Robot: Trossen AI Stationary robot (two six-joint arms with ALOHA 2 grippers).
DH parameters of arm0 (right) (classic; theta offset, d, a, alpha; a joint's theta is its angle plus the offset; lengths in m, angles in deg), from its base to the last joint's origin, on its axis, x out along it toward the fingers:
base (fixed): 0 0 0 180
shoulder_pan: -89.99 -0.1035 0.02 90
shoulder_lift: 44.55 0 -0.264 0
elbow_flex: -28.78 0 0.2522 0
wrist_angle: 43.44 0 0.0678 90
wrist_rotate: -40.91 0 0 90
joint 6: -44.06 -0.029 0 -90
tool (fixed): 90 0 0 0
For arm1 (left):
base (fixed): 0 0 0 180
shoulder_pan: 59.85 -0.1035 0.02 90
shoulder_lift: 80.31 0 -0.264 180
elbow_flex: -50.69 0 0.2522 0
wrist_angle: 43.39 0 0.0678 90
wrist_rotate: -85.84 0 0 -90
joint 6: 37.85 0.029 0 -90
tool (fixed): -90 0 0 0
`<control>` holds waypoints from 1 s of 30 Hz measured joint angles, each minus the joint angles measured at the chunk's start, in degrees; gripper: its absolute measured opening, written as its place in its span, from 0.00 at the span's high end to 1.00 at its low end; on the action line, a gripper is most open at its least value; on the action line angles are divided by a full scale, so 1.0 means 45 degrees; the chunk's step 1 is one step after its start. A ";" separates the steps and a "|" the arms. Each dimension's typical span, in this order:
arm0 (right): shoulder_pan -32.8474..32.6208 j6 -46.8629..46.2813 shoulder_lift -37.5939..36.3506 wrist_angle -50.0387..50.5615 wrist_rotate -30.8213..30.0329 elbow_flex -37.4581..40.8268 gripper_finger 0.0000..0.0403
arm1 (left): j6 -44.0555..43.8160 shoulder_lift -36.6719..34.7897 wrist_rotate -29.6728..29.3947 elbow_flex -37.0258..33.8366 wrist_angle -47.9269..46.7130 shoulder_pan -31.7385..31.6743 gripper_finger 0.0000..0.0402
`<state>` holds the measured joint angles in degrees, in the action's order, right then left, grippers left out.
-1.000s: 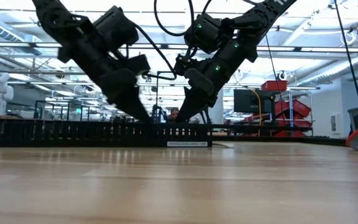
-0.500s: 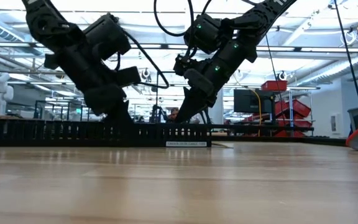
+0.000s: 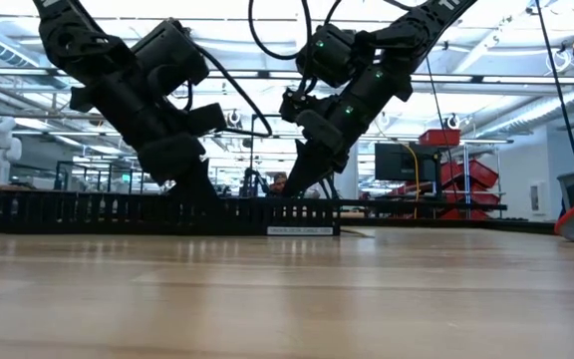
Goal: Ziptie cables
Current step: Close the black cable duct
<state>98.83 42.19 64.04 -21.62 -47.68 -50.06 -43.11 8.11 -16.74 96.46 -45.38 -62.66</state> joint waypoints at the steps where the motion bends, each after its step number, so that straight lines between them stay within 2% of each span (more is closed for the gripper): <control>1: 0.0051 0.0000 0.0000 0.0001 0.0008 -0.0004 1.00 | -0.0005 0.0005 0.0001 0.0000 0.0043 0.0016 0.49; 10: 0.0190 -0.0143 0.0219 -0.0372 0.0197 -0.0005 1.00 | -0.0019 0.0046 0.0005 -0.0022 0.0349 0.0024 0.50; 15: 0.0147 -0.0405 0.0238 -0.0642 0.0212 0.0000 1.00 | -0.0101 0.0688 -0.0024 0.0009 0.1225 0.0024 0.50; 19: 0.0040 -0.0646 0.0235 -0.0400 0.0202 -0.0021 1.00 | -0.0102 0.1183 -0.0011 0.0048 0.1783 0.0024 0.50; 30: -0.0033 -0.1001 0.0139 0.0313 0.0569 -0.0037 1.00 | -0.0291 0.1239 0.0112 0.0097 0.1806 0.0024 0.50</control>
<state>98.68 37.69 64.67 -20.21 -45.12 -50.23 -44.42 13.68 -16.24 96.90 -37.25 -62.55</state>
